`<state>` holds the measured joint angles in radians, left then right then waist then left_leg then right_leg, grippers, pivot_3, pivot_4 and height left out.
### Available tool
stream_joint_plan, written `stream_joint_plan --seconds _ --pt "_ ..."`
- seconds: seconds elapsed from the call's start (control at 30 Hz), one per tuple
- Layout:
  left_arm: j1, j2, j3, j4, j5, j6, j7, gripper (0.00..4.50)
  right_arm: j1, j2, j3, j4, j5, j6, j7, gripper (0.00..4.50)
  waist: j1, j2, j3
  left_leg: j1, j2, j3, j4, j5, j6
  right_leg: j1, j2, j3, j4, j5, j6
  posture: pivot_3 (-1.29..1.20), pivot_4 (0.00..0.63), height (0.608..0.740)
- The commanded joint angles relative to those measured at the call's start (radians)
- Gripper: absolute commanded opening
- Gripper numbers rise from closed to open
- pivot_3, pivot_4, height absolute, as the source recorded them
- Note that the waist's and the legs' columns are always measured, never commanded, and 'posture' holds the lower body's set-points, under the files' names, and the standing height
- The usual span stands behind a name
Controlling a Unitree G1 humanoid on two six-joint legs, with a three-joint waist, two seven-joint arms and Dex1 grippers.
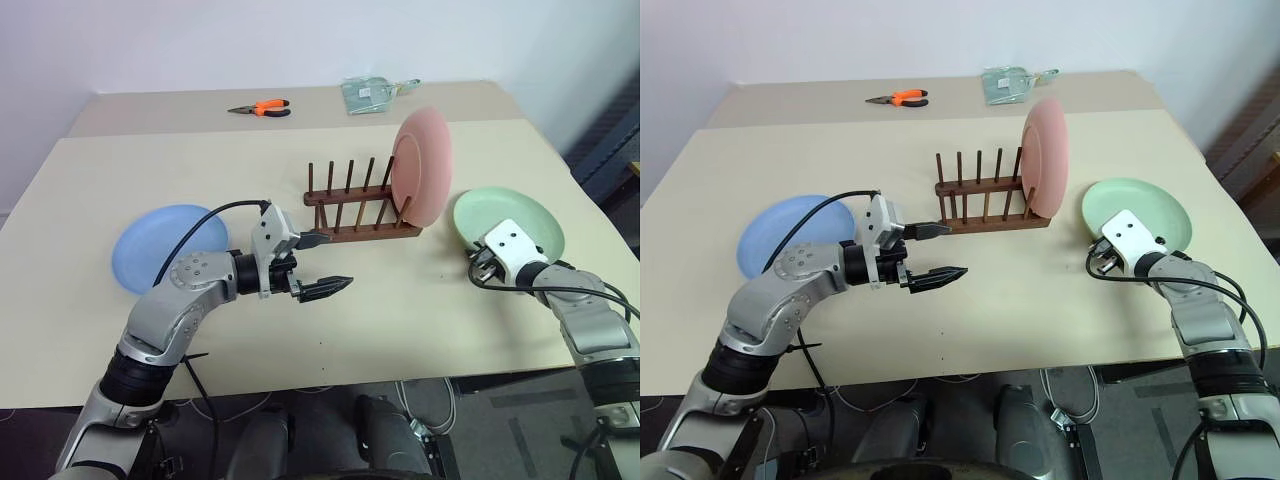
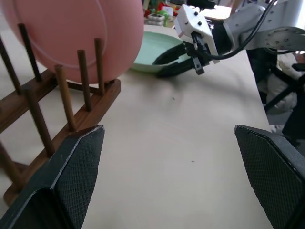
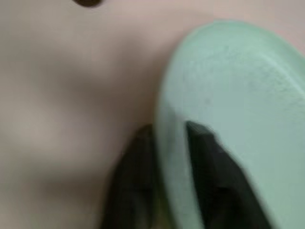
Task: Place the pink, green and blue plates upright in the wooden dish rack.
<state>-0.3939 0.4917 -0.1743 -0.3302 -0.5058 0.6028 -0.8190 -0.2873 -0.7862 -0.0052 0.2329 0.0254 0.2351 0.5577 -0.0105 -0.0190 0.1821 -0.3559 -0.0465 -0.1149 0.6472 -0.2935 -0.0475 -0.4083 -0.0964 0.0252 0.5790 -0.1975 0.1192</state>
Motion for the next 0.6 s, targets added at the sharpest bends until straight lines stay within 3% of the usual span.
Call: stream_joint_plan --seconds 0.03,0.2,0.37,0.5,0.6 --pt "-0.001 -0.005 0.023 -0.048 -0.011 -0.002 0.014 4.5 -0.038 0.006 -0.038 0.011 -0.013 -0.028 -0.027 0.06 -0.001 0.0 0.0 0.0 0.0 0.0 0.0 0.0 0.0 0.0 0.0 0.0 0.0 0.0 0.0 0.0 0.15 0.74" --pt "0.004 0.001 0.03 -0.052 -0.013 -0.002 0.015 4.5 -0.223 -0.008 -0.191 -0.054 0.0 -0.146 -0.185 0.06 -0.006 0.006 0.003 0.0 0.0 0.001 0.0 0.0 0.0 -0.001 0.0 0.001 0.0 0.0 0.0 0.0 0.15 0.74" --pt "0.013 0.015 0.045 -0.023 -0.003 -0.024 0.007 4.5 -0.42 0.032 -0.263 -0.192 0.182 -0.079 -0.12 0.06 -0.005 0.005 0.002 0.0 0.001 -0.001 -0.002 0.0 0.0 -0.001 0.001 0.0 0.0 0.002 0.002 0.0 0.15 0.74" --pt "0.018 0.022 0.076 -0.001 -0.002 -0.03 0.018 4.5 -0.542 0.133 -0.292 -0.386 0.538 0.199 -0.054 0.06 -0.007 0.005 0.002 0.001 0.002 -0.001 -0.001 0.0 0.0 0.0 0.002 0.0 0.0 0.002 0.002 0.0 0.15 0.74" --pt "0.034 0.043 0.098 0.002 -0.001 -0.036 0.008 4.5 -0.593 0.224 -0.332 -0.499 0.904 0.433 -0.108 0.06 -0.005 0.005 0.002 0.0 0.003 -0.002 -0.001 0.0 0.0 0.0 0.002 0.0 0.0 0.001 -0.001 0.0 0.15 0.74"
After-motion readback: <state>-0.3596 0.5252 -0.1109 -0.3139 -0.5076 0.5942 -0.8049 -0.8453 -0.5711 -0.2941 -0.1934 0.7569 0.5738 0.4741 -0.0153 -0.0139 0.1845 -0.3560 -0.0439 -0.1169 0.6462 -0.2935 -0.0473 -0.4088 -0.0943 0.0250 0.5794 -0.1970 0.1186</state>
